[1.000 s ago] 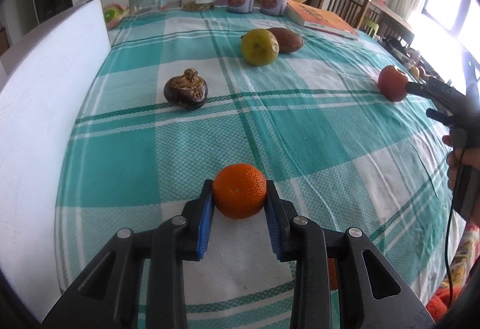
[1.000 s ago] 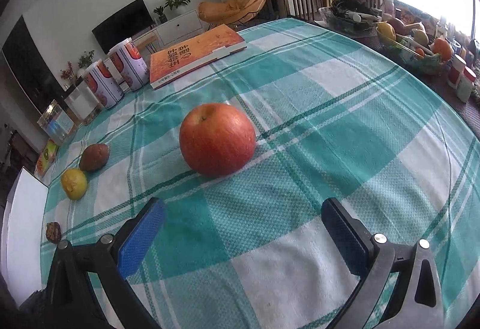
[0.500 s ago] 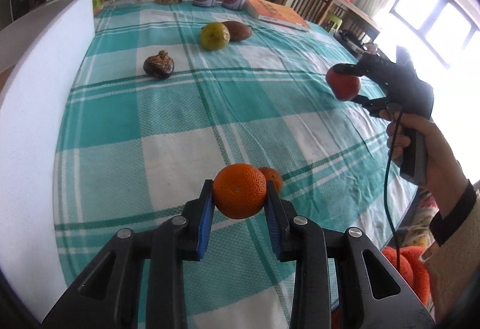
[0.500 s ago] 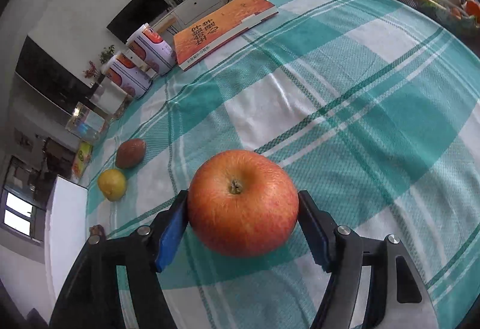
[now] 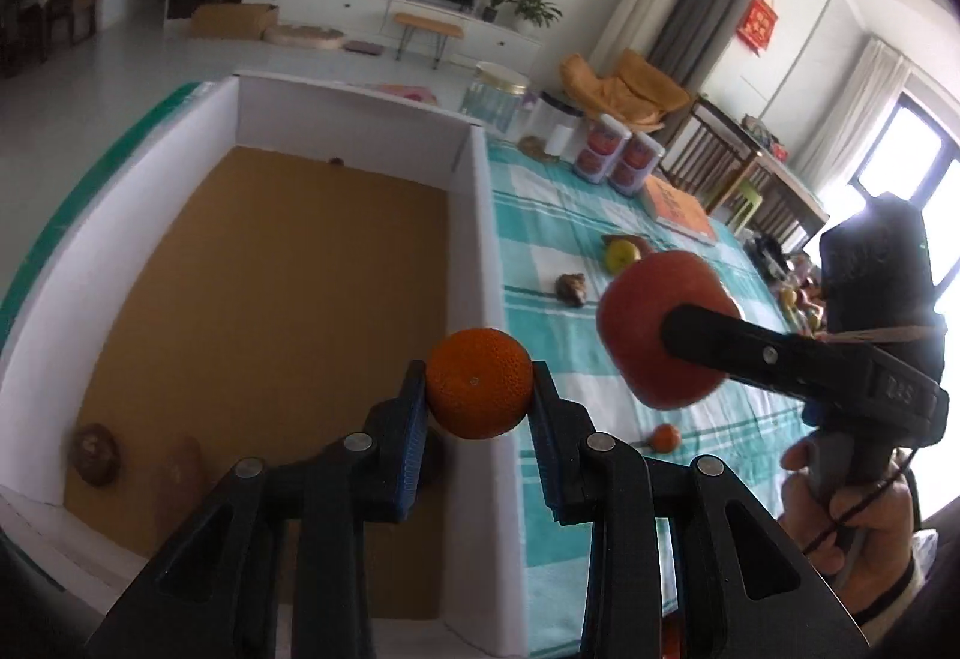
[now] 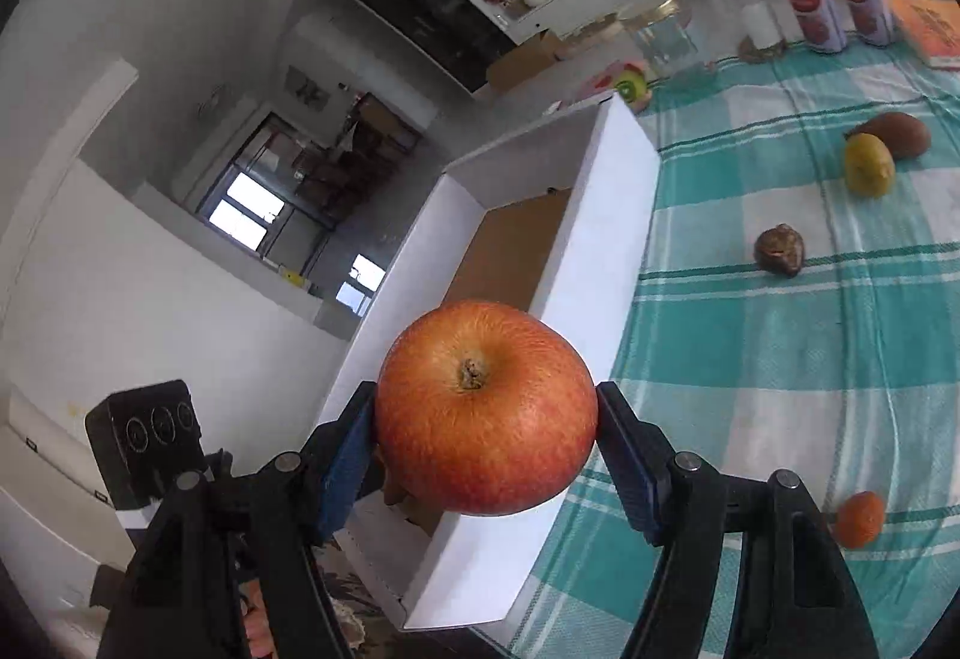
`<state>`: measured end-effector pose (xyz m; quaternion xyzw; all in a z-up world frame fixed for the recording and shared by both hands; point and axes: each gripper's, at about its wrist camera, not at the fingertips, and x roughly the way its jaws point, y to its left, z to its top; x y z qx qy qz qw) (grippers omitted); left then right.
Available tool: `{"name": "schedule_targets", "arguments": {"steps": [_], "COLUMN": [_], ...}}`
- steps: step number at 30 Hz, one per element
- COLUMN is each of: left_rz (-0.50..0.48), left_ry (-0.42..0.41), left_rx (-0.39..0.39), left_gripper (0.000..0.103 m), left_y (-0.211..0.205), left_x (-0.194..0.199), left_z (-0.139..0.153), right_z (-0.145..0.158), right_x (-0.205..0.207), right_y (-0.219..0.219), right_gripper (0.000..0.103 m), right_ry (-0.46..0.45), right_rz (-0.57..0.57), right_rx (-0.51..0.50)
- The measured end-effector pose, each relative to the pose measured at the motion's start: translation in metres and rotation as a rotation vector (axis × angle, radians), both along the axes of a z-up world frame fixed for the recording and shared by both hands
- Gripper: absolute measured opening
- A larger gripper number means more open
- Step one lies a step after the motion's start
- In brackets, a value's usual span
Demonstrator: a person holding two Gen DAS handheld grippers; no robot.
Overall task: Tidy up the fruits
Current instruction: 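Carry the orange and apple into the white box and open both tools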
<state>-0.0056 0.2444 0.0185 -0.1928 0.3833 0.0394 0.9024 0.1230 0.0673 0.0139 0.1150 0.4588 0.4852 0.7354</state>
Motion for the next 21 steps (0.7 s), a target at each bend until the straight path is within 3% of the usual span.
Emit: {"name": "schedule_targets", "arguments": {"steps": [2,5,11,13,14,16,19,21], "left_rz": [0.063,0.076,0.068,0.075,0.088,0.121,0.108,0.073], "left_ry": [0.062,0.162,0.305,0.311,0.288,0.246,0.178,0.126], "left_rx": [0.075,0.155,0.186,0.177,0.181,0.207,0.211,0.217], "left_gripper": [0.032,0.033,0.038,0.043,0.059,0.076,0.076,0.076], "left_y": [0.032,0.058,0.072,0.072,0.070,0.067,0.052,0.031], "left_x": [0.011,0.032,0.057,0.058,0.057,0.053,0.047,0.040], "left_z": [-0.013,-0.034,-0.072,-0.073,-0.069,-0.059,-0.041,-0.027], "right_z": [-0.001,-0.020,-0.060,-0.057,-0.052,-0.035,-0.007,0.000], "right_x": [-0.025,-0.060,-0.099,-0.105,-0.104,-0.096,-0.081,-0.069], "right_y": [0.048,0.098,0.132,0.127,0.121,0.102,0.052,0.003], "right_gripper": [0.070,0.070,0.071,0.073,0.074,0.079,0.092,0.099], "right_ry": [-0.068,-0.129,-0.230,-0.266,-0.251,-0.240,-0.300,-0.332], "right_rz": [0.102,0.226,0.325,0.325,0.316,0.269,0.133,-0.027], "right_rx": [-0.082,-0.225,-0.458,-0.449,-0.413,-0.336,-0.224,-0.173]}}
